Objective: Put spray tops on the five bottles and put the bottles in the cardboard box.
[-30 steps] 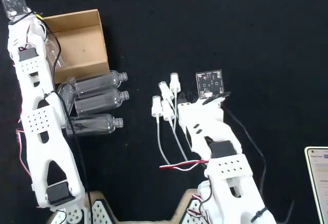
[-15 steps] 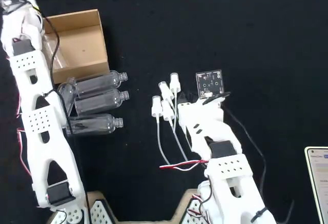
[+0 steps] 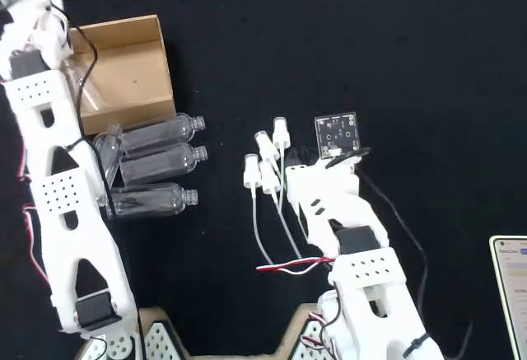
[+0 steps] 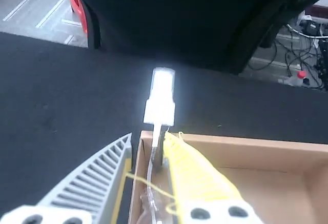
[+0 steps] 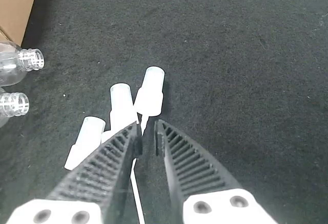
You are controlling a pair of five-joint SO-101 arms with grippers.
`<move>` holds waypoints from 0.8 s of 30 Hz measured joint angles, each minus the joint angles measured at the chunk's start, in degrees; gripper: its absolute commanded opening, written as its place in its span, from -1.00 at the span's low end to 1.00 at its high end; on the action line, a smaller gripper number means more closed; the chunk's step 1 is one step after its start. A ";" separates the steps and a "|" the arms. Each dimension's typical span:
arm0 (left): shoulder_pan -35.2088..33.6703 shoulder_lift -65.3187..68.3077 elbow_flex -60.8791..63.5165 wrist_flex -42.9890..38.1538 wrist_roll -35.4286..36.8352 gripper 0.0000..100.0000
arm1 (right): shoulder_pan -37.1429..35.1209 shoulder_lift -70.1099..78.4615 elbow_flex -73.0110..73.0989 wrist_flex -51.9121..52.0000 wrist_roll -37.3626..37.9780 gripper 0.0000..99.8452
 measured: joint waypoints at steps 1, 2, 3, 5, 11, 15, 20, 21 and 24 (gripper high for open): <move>0.09 -2.20 -0.09 2.29 0.18 -0.80 | 0.00 0.00 0.00 0.00 0.00 -0.89; 0.18 -4.22 -0.09 4.40 0.18 -0.80 | 0.00 0.00 0.00 0.00 0.00 -0.89; 0.18 -5.71 -0.09 6.24 0.18 -0.80 | 0.00 0.00 0.00 0.00 0.00 -0.89; 0.18 -7.65 -0.09 8.79 0.18 -0.80 | 0.00 0.00 0.00 0.00 0.00 -0.89; -0.44 -8.00 -0.09 12.75 0.18 -0.80 | 0.00 0.00 0.00 0.00 0.00 -0.89; -1.76 -8.09 -0.09 14.42 0.18 -0.75 | 0.00 0.00 0.00 0.00 0.00 -0.88; -2.02 -8.09 -0.09 11.60 0.18 -0.46 | 0.00 0.00 0.00 0.00 0.00 -0.88; -2.02 -8.09 -0.09 10.20 0.00 -0.46 | 0.00 0.00 0.00 0.00 0.00 -0.88; -2.02 -7.74 1.76 3.60 0.00 -0.48 | 0.00 0.00 0.00 0.00 0.00 -0.88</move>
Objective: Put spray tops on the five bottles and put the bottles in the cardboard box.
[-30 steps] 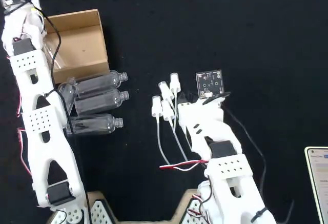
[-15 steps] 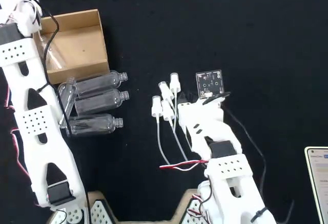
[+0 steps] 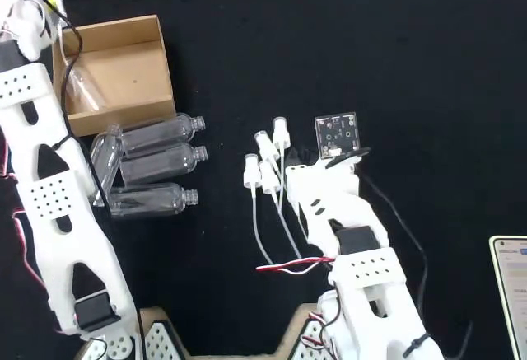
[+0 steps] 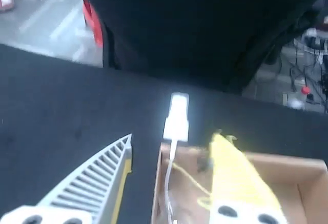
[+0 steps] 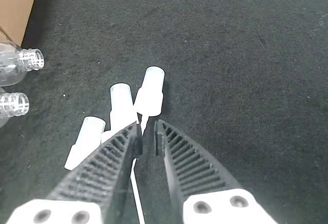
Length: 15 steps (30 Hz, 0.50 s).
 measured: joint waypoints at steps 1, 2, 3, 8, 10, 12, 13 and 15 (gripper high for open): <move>0.18 0.70 0.79 -2.46 0.00 -0.48 | 0.00 0.00 0.00 0.00 0.00 -0.88; 0.18 1.23 1.85 -5.01 0.00 -0.48 | 0.00 0.00 0.00 0.00 0.00 -0.88; 0.26 2.11 2.90 -7.65 0.00 -0.48 | 0.00 0.00 0.00 0.00 0.00 -0.88; 0.35 6.95 7.65 -21.98 0.00 -0.48 | 0.00 0.00 0.00 0.00 0.00 -0.88; 0.35 8.70 8.53 -26.11 0.00 -0.48 | 0.00 0.00 0.00 0.00 0.00 -0.88; 0.35 10.02 8.62 -28.84 0.00 -0.48 | 0.00 0.00 0.00 0.00 0.00 -0.89; 0.35 10.64 8.62 -29.98 0.00 -0.48 | 0.00 0.00 0.00 0.00 0.00 -0.89; 0.35 11.87 8.62 -31.74 0.00 -0.48 | 0.00 0.00 0.00 0.00 0.00 -0.89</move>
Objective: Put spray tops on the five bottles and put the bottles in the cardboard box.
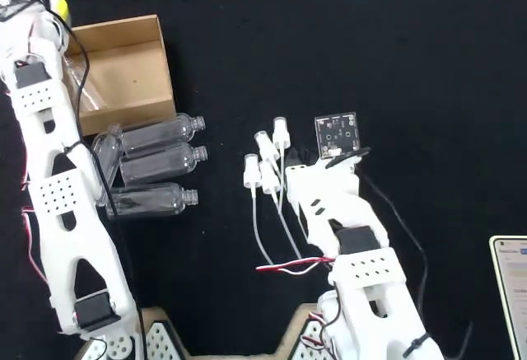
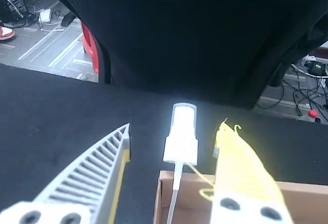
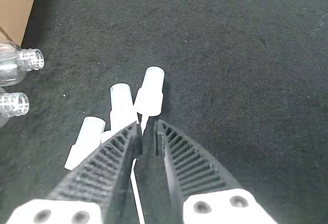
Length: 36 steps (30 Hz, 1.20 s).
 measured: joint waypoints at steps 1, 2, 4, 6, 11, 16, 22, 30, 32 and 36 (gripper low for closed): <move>0.00 0.53 0.00 -0.70 0.00 -0.48 | 0.00 0.00 0.00 0.00 0.00 -0.89; 0.00 1.05 0.00 -1.23 0.00 -0.47 | 0.00 0.00 0.00 0.00 0.00 -0.89; 0.00 2.02 0.00 -1.76 0.00 -0.47 | 0.00 0.00 0.00 0.00 0.00 -0.89; 0.00 3.08 0.00 -2.37 0.00 -0.47 | 0.00 0.00 0.00 0.00 0.00 -0.89; 0.18 5.63 0.00 -4.84 0.00 -0.48 | 0.00 0.00 0.00 0.00 0.00 -0.89; 0.53 7.30 0.00 -5.89 0.00 -0.48 | 0.00 0.00 0.00 0.00 0.00 -0.89; 0.44 8.35 0.00 -5.89 0.18 -0.63 | 0.00 0.00 0.00 0.00 0.00 -0.89; 0.62 8.44 0.00 -6.24 0.00 -0.82 | 0.00 0.00 0.00 0.00 0.00 -0.89; 0.62 8.44 0.00 -6.33 0.00 -0.82 | 0.00 0.00 0.00 0.00 0.00 -0.89; 0.62 8.44 0.00 -6.33 0.00 -0.85 | 0.00 0.00 0.00 0.00 0.00 -0.89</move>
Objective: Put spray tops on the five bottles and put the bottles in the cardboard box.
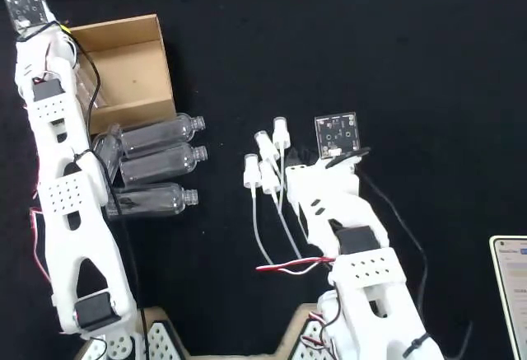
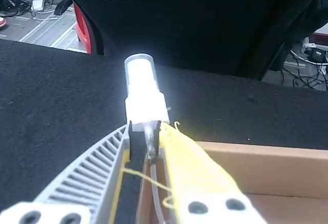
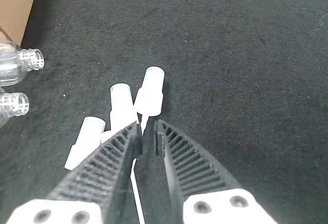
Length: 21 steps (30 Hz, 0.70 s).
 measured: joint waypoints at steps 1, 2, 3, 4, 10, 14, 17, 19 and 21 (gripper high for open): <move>0.00 0.00 0.00 0.00 0.00 -0.89 | 0.00 0.00 0.00 0.00 0.00 -0.89; 0.00 0.00 0.00 0.00 0.00 -0.93 | 0.00 0.00 0.00 0.00 0.00 -0.89; 0.00 0.00 0.00 0.00 0.00 -0.95 | 0.00 0.00 0.00 0.00 0.00 -0.89; 0.00 0.00 0.00 0.09 0.00 -0.93 | 0.00 0.00 0.00 0.00 0.00 -0.89; 0.00 0.09 -8.09 12.66 2.90 -0.94 | 0.00 0.00 0.00 0.00 0.00 -0.89; 0.00 -0.79 -10.02 22.51 13.54 -0.94 | 0.00 0.00 0.00 0.00 0.00 -0.89; -0.44 -2.73 -10.37 30.15 22.15 -0.94 | 0.00 0.00 0.00 0.00 0.00 -0.89; -0.97 -3.60 -10.99 35.34 28.66 -0.94 | 0.00 0.00 0.00 0.00 0.00 -0.89; -1.67 -5.19 -10.99 40.09 34.29 -0.94 | 0.00 0.00 0.00 0.00 0.00 -0.89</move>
